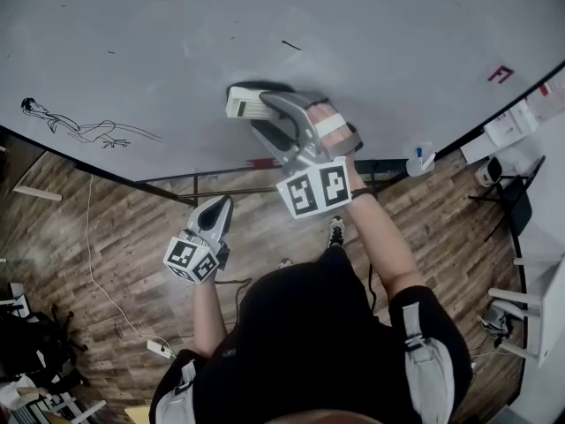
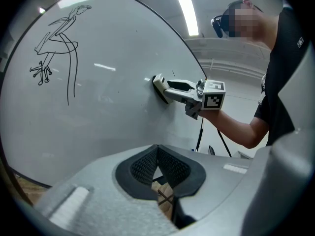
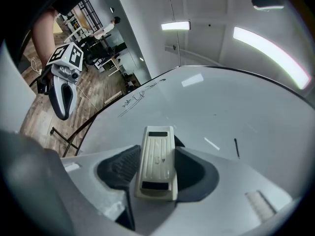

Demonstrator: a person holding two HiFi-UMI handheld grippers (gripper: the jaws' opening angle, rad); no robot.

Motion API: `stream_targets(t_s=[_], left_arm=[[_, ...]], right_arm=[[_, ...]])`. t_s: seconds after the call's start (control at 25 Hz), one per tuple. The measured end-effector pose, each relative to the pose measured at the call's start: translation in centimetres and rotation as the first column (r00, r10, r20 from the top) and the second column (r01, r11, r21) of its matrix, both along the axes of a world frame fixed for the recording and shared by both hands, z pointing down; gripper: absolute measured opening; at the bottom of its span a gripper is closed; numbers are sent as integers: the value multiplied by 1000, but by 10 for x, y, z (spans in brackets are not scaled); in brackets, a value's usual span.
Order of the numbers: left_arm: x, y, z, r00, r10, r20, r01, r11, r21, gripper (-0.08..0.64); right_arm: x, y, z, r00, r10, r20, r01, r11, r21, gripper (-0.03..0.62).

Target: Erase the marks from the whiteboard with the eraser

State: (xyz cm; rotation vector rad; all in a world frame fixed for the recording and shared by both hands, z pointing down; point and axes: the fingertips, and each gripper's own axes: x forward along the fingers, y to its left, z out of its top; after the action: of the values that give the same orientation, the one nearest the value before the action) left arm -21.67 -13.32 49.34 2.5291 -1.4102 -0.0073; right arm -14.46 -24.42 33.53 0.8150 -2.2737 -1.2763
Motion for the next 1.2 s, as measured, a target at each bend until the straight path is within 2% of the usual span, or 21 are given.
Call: stream_targets(t_s=[0.28,0.56,1.04,1.2], left_arm=[[5,-5,-1,1000,15,-2,-15,1000,5,11],[7,-5,-3,1000,21,6,-21,1000,7,11],[8,-5,-2,1000,24,10,-24,1000,1,11],[12,-5,0,999,36,13,-36,999,-5,11]], right_arm=[[18,-2,-42,996,7,84,-9,1000,26,222],[29,-4,-60,986,-4,168,9,1000,-29,222],[66,-8,-103,960,22,279,-30,999,27,224],[91,-12,-121,942,42,334,-61,997,48,223]])
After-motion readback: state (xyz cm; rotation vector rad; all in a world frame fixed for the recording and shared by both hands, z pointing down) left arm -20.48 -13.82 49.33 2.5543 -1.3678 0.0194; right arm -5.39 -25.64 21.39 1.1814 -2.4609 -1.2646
